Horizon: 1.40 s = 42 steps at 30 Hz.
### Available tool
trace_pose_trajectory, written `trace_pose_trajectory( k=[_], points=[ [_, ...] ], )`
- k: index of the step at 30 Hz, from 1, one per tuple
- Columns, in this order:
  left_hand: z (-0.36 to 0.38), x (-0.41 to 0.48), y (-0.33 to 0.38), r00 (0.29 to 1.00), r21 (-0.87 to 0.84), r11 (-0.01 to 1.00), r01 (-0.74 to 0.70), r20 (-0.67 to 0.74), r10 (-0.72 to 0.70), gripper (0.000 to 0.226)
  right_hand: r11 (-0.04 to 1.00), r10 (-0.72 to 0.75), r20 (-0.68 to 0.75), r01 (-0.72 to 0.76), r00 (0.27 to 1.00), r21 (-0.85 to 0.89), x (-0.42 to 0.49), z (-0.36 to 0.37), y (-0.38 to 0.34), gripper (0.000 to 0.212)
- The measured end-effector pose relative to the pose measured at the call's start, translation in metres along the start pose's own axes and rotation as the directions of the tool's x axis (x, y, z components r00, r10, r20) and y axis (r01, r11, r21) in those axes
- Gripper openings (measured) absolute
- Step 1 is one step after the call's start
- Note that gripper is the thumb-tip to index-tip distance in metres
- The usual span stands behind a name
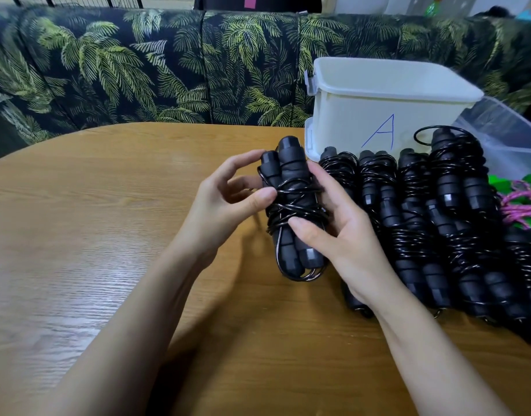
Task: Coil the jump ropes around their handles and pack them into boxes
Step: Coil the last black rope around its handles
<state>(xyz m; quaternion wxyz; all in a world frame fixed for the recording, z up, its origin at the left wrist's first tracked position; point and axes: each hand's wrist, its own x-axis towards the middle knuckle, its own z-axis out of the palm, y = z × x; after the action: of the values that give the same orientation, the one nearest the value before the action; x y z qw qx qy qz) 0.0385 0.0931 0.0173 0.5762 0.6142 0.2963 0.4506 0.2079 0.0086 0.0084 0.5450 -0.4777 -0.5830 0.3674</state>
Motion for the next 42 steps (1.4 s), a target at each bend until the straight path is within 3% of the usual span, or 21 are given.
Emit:
trace_pose_trajectory(
  k=[3,8,11,14,16,18,22,24,31,35,38,42],
  points=[
    [0.000,0.000,0.000,1.000,0.019,1.000,-0.008,-0.025,0.008,0.056,1.000,-0.009,-0.002,0.009,1.000,-0.014,0.001,0.000,0.005,0.073],
    [0.008,-0.001,-0.005,0.983,0.023,0.999,-0.029,-0.181,0.033,0.062,0.939,-0.183,-0.123,0.137,0.975,-0.314,0.001,0.009,0.008,0.060],
    [0.013,-0.003,-0.006,0.963,0.026,0.999,-0.043,-0.266,0.049,0.059,0.796,-0.265,-0.113,0.151,0.958,-0.587,-0.002,0.017,0.011,0.057],
    [0.018,-0.005,-0.005,0.954,0.045,0.998,-0.049,-0.293,0.060,0.063,0.543,-0.264,-0.126,0.039,0.956,-0.839,-0.005,0.026,0.012,0.082],
    [0.019,-0.006,-0.005,0.959,0.058,0.998,-0.039,-0.279,0.053,0.061,0.469,-0.269,-0.149,-0.006,0.952,-0.883,-0.006,0.030,0.011,0.095],
    [0.018,-0.006,-0.004,0.968,0.047,0.998,-0.036,-0.247,0.047,0.055,0.511,-0.251,-0.172,-0.021,0.953,-0.859,-0.005,0.029,0.010,0.095],
    [0.016,-0.007,0.001,0.981,0.025,0.998,-0.053,-0.185,0.056,0.053,0.865,-0.018,-0.163,-0.067,0.986,-0.498,-0.004,0.019,0.008,0.095],
    [0.016,-0.007,0.003,0.982,-0.001,0.998,-0.059,-0.179,0.058,0.052,0.918,-0.014,-0.164,-0.052,0.986,-0.394,-0.004,0.017,0.007,0.092],
    [0.019,-0.008,0.005,0.974,-0.001,0.996,-0.085,-0.213,0.083,0.047,0.847,-0.156,-0.154,0.052,0.976,-0.530,-0.005,0.023,0.008,0.083],
    [0.024,-0.010,0.003,0.974,0.006,0.995,-0.096,-0.208,0.095,0.044,0.622,-0.209,-0.250,-0.069,0.945,-0.780,-0.006,0.028,0.010,0.108],
    [0.026,-0.010,0.001,0.974,0.033,0.993,-0.112,-0.194,0.116,0.042,0.477,-0.328,-0.258,-0.076,0.909,-0.875,-0.004,0.026,0.012,0.103],
    [0.026,-0.011,0.002,0.978,0.008,0.993,-0.115,-0.176,0.115,0.040,0.526,-0.316,-0.189,0.006,0.930,-0.851,-0.006,0.022,0.015,0.085]
  ],
)
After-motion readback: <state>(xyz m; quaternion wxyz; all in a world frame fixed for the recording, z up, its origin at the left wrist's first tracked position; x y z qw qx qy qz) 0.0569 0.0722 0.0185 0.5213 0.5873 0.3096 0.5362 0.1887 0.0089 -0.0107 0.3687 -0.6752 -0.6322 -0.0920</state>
